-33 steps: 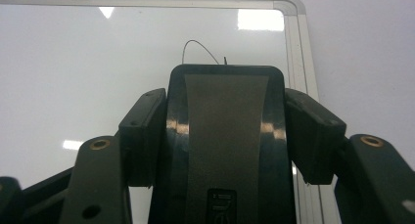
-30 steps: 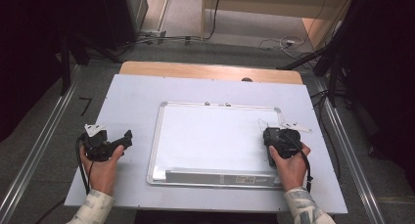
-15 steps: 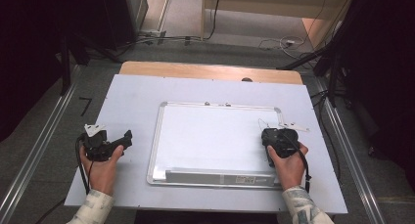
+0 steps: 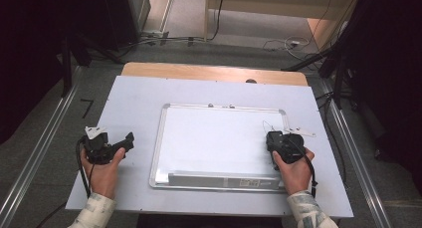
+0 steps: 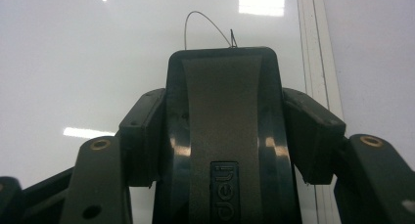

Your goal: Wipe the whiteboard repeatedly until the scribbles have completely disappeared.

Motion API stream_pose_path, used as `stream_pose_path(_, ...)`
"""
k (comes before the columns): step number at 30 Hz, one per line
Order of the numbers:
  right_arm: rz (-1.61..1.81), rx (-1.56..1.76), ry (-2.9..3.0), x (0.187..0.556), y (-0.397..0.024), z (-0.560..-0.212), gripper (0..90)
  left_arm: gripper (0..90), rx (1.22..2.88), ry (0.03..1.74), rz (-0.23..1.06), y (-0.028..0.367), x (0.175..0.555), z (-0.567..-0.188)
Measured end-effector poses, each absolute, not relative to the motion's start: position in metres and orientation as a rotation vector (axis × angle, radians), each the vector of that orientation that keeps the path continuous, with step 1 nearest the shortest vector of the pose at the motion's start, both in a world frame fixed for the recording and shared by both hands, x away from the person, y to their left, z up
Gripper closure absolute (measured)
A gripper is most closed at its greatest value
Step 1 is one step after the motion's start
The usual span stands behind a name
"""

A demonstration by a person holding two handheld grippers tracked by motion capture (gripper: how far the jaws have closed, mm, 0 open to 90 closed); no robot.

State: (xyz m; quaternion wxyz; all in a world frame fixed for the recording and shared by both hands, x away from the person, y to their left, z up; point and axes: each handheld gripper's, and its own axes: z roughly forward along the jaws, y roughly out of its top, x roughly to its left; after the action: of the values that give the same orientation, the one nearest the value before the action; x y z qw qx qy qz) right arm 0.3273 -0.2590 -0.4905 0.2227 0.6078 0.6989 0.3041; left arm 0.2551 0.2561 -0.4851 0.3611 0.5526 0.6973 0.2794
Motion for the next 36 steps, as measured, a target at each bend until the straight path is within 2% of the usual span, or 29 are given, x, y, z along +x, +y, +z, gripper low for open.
stream_pose_path(11,0.83,1.681,1.938,0.324,-0.26,-0.489,37.6,9.1,1.417,1.793,0.714,0.257,0.255,-0.485)
stream_pose_path(36,0.832,1.679,1.917,0.367,-0.242,-0.489,37.7,9.1,1.423,1.792,0.711,0.256,0.257,-0.485)
